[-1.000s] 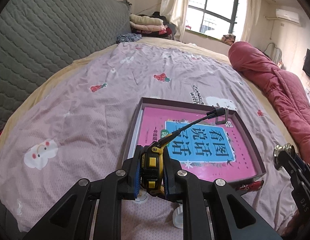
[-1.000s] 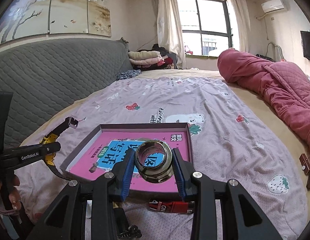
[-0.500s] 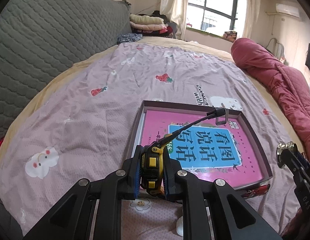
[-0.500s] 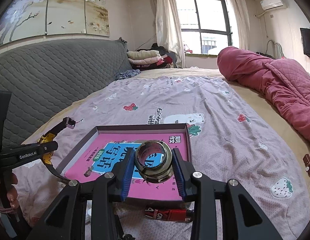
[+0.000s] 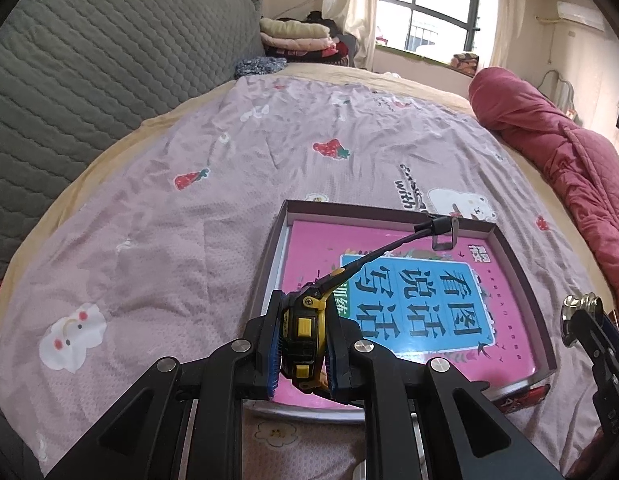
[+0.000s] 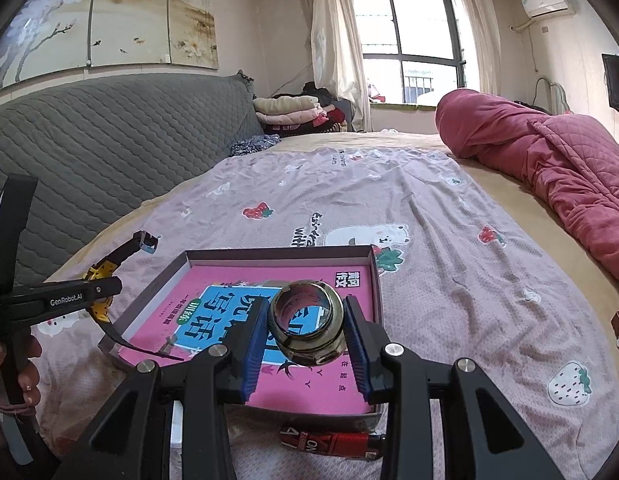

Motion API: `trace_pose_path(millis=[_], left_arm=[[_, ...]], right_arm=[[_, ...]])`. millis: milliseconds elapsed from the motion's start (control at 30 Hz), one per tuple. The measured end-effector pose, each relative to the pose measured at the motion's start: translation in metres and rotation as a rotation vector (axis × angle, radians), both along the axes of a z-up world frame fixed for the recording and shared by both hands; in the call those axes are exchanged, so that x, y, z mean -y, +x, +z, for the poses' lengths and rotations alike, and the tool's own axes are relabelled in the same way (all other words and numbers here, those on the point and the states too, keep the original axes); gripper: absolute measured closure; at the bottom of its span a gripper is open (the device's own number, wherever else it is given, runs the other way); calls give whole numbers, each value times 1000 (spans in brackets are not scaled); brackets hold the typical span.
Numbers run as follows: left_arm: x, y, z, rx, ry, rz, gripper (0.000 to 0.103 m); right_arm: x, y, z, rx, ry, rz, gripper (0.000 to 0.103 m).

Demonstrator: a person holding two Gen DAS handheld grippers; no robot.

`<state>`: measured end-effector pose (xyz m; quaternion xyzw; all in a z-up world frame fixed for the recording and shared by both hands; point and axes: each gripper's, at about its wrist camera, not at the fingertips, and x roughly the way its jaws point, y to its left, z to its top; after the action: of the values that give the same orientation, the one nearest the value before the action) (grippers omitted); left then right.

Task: Organize rigid objects
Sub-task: 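Carry the watch with the left tool while the right tool carries the jar over the gray tray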

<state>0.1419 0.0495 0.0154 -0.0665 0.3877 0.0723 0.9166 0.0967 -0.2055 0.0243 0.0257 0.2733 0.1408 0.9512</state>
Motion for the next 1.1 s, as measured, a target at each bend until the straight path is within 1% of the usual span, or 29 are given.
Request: trace_pose_path(millis=[233,700,867,1100], left_arm=[[0,13,-10,-31,-3,-14,86],[0,32,-41,-131,-5,-25,86],[2,37,-52,-173,14,-28,86],[-1,40,-58,-202,21,-12,84]], right_arm=[[-1,9,-6,-17,-10,1,65],[-4,21,-22,-76,-30,6,65],[-4,24,-28,-100,-39,7,65],[-7,30,-36,-139,-51,13,65]])
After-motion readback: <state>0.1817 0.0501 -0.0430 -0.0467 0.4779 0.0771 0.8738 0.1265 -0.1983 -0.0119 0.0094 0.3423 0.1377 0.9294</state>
